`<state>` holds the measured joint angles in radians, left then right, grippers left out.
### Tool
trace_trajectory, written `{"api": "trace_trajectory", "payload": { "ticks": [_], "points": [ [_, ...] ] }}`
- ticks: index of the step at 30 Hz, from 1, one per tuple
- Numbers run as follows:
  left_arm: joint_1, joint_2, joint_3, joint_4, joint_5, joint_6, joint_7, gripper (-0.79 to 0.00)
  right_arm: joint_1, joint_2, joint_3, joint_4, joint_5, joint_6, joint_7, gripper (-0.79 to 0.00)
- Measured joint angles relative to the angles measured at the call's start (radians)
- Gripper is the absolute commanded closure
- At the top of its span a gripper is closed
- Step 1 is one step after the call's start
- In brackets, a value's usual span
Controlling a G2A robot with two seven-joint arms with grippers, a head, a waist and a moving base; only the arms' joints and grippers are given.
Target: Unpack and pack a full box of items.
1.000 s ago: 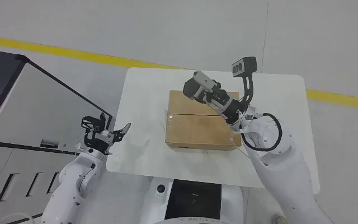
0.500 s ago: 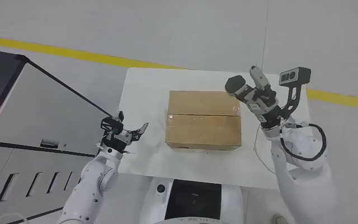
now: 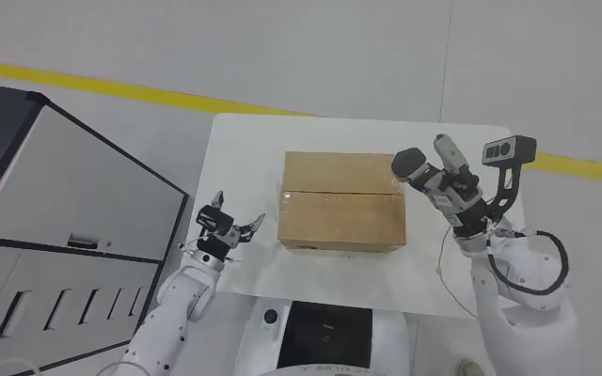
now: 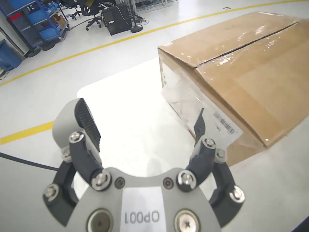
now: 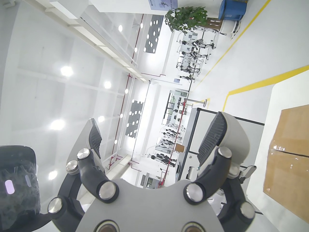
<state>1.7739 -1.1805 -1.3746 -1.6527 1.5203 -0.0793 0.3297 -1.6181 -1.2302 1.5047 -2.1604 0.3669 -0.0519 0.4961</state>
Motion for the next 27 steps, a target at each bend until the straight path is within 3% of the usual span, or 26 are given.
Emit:
{"api": "trace_trajectory", "payload": {
  "ticks": [15,27],
  "points": [
    [-0.036,-0.010,0.074,0.062,0.079,0.030,0.018,-0.785,-0.018,0.003,-0.017,-0.014,-0.021,0.010,-0.015,-0.785],
    [-0.101,-0.040,0.132,0.106,-0.005,0.183,-0.007,-0.785,-0.049,0.006,-0.018,-0.029,-0.021,0.006,-0.021,-0.785]
  ]
}}
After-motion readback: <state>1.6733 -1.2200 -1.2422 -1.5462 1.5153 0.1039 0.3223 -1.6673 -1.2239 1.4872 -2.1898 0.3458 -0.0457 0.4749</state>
